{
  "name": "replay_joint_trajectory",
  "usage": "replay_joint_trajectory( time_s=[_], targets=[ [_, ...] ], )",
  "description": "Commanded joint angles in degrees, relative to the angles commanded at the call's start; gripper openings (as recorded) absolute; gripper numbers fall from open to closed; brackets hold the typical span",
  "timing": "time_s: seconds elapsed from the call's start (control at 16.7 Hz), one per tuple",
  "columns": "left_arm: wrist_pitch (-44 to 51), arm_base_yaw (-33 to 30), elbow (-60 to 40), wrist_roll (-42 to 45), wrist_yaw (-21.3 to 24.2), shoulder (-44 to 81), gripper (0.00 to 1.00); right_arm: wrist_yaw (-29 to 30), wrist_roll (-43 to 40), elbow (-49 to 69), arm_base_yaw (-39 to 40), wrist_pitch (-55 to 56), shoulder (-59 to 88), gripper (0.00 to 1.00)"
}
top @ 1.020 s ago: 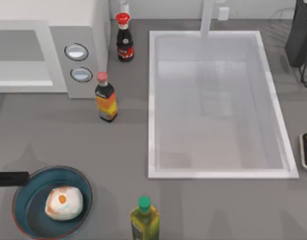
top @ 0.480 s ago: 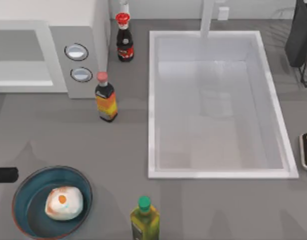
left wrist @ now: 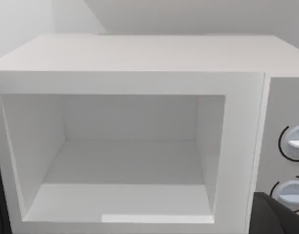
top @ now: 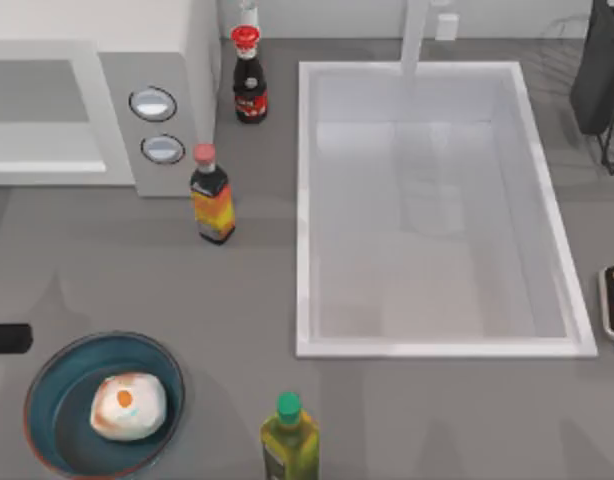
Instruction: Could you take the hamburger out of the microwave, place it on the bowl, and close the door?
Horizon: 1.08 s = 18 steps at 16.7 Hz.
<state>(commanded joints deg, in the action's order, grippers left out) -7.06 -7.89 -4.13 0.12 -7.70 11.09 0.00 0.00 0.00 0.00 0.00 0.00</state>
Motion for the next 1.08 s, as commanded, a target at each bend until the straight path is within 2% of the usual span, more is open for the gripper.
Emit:
replay_joint_trajectory(
  time_s=[0.36, 0.54, 0.78, 1.08],
  targets=[
    [-1.09, 1.01, 0.01, 0.09, 1.04, 1.02, 0.00, 0.00, 0.00, 0.00, 0.00, 0.00, 0.00, 1.00],
    [1.46, 4.36, -3.55, 2.80, 3.26, 4.70, 0.00, 0.00, 0.00, 0.00, 0.00, 0.00, 0.00, 1.00],
    [9.31, 14.59, -15.34, 11.03, 10.09, 17.85, 0.00, 0.00, 0.00, 0.00, 0.00, 0.00, 0.00, 1.00],
    [23.34, 32.77, -36.38, 25.49, 22.28, 42.65, 0.00, 0.00, 0.00, 0.00, 0.00, 0.00, 0.00, 1.00]
  ],
)
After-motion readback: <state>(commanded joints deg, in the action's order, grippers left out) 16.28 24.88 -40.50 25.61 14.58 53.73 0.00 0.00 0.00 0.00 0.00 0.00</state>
